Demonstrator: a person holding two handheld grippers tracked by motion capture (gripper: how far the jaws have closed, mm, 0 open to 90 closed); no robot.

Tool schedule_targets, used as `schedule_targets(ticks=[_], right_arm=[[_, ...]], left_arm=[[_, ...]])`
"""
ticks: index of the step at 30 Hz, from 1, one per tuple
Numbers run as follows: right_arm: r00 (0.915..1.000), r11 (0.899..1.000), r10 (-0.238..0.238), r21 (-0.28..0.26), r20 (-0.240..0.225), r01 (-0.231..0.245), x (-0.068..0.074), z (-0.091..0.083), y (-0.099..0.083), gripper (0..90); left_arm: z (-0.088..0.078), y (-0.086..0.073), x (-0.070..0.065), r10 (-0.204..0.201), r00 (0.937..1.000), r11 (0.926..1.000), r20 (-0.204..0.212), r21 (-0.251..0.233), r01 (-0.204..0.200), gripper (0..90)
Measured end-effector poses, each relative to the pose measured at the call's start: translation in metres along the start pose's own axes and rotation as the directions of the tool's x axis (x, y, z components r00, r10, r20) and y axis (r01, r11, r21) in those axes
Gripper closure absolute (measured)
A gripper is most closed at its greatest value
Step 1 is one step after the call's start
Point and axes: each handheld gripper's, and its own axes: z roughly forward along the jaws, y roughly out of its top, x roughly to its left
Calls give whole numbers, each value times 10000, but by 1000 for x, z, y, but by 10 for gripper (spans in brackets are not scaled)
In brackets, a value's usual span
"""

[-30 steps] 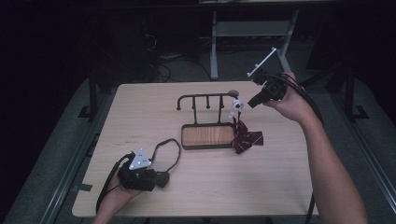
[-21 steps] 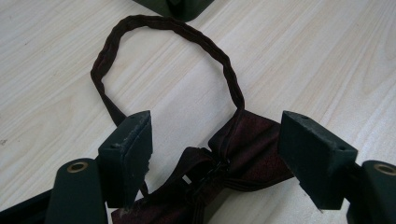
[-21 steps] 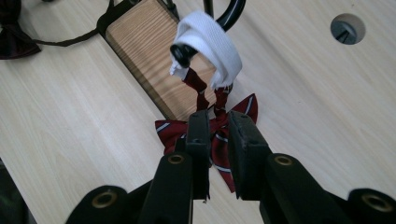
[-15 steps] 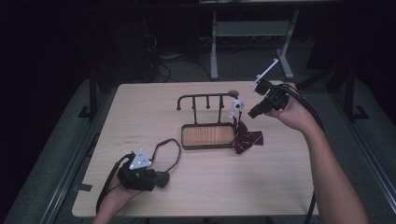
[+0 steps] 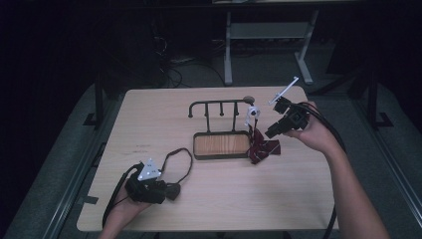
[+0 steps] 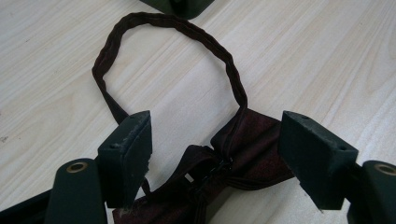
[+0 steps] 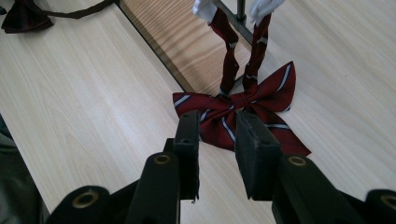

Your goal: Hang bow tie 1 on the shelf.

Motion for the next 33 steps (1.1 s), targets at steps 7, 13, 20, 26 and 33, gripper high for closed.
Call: schedule_targets(ticks=[7, 13, 20, 26, 33], right_arm=[[9998, 10000, 54, -49, -200, -55, 2, 4, -12, 674], [9997, 9999, 26, -139, -228, -29, 4, 9, -24, 628], [9994, 9999, 19, -154, -334, -25, 6, 15, -35, 585], [9986, 9994, 119, -333, -509, -136, 8, 22, -49, 532], [9974, 9992, 144, -352, -703, -169, 8, 28, -58, 517]], left_arm=[[0, 0, 0, 3, 10000, 10000, -4, -1, -3, 265], [0, 0, 0, -28, 10000, 10000, 4, 9, 28, 265], [0, 0, 0, -66, 10000, 10000, 3, -9, 66, 263], [0, -1, 1, -122, 9999, 9999, 24, -10, 122, 263], [0, -1, 1, -127, 9999, 9999, 2, -4, 127, 263]])
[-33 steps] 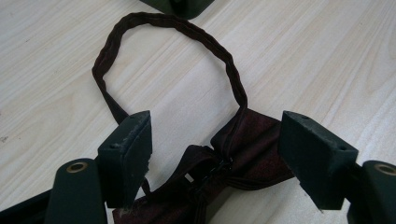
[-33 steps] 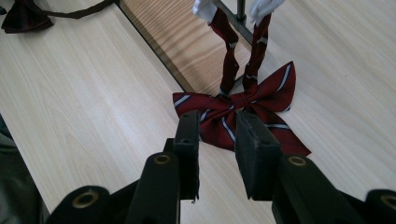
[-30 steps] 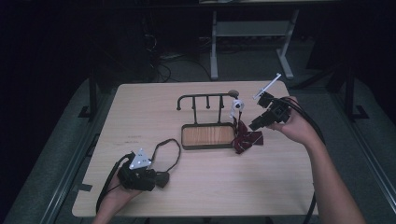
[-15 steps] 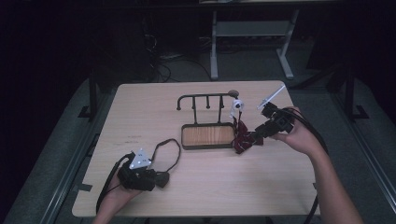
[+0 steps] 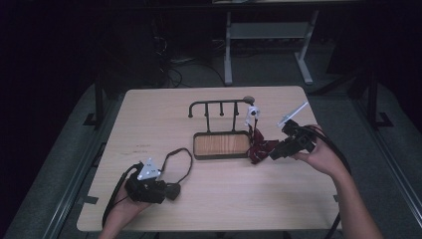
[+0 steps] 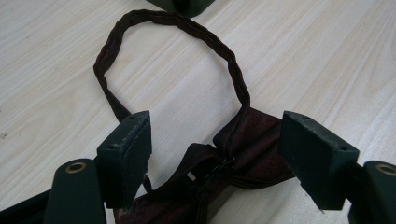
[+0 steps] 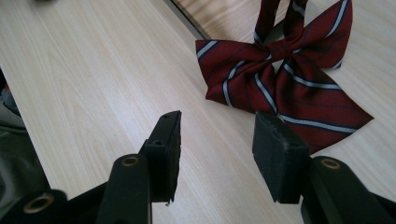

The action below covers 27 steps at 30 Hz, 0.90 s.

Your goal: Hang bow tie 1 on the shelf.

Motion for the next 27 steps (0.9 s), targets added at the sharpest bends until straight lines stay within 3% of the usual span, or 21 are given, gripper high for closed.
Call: schedule_targets(ticks=[27], right_arm=[[9990, 9942, 450, -976, -5, -448, 20, 17, -54, 471]], left_arm=[[-1, 0, 1, -102, 9998, 9999, -168, -55, 102, 246]])
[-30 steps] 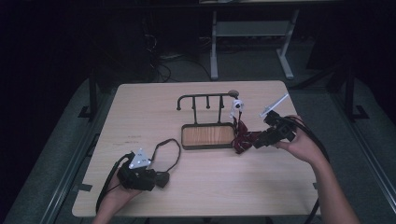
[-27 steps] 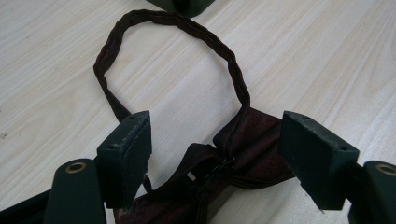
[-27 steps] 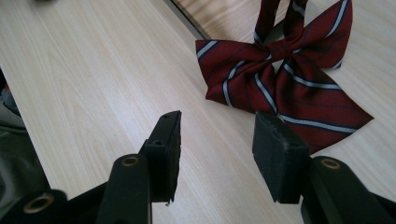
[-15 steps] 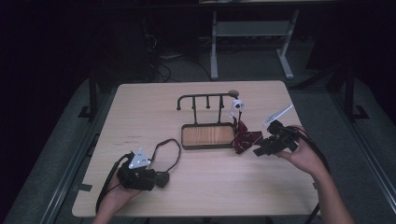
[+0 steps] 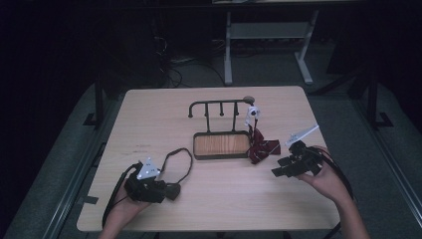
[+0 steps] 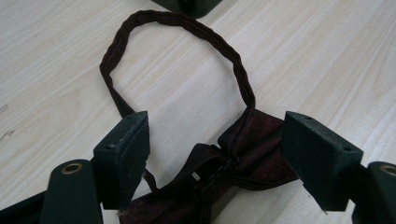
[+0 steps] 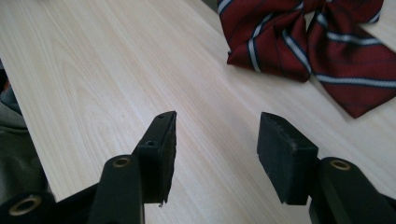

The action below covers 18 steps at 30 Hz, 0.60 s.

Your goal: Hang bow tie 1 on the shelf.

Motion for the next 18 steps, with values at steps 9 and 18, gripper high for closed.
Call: schedule_targets(ticks=[9, 18], right_arm=[[9997, 9993, 251, -283, -33, -251, 2, 6, -16, 469], [9986, 9977, 521, -441, 119, -515, 7, 12, -32, 450]], left_arm=[[1, 0, 1, -69, 10000, 10000, 6, 38, 69, 247], [-1, 1, 1, -57, 10000, 10000, 10, 50, 57, 252]])
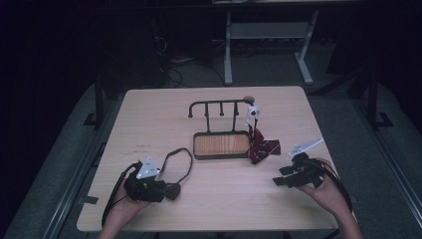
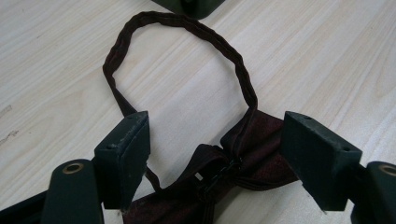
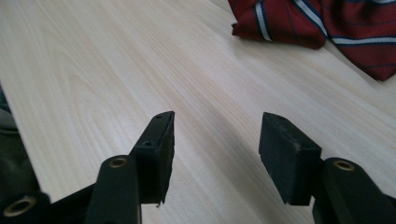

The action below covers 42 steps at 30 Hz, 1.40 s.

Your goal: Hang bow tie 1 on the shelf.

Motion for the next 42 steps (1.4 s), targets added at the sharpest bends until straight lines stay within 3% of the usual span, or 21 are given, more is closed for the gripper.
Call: schedule_targets(ticks=[7, 16, 22, 26, 34, 42], right_arm=[[9998, 9997, 177, -184, 103, -175, 1, 3, -6, 440], [9995, 9988, 153, -459, 279, -140, 1, -1, -12, 439], [9991, 9970, 283, -732, 307, -260, -1, -4, -15, 439], [9989, 9960, 373, -817, 282, -349, -4, -3, -17, 439], [9989, 9965, 335, -783, 324, -308, -5, -2, -18, 439], [9990, 9967, 259, -775, 363, -230, -4, -1, -17, 437]], left_arm=[[-5, 6, 3, 99, 9999, 9999, -78, -94, -100, 270], [-7, 28, 17, 246, 9989, 9997, -398, 58, -244, 359], [0, 48, 34, 528, 9970, 9973, -564, 547, -498, 405], [10, 61, 45, 467, 9974, 9948, -556, 935, -414, 427], [29, 67, 60, 250, 9979, 9885, -591, 1502, -159, 482], [49, 69, 75, -20, 9983, 9754, -576, 2201, 147, 526]])
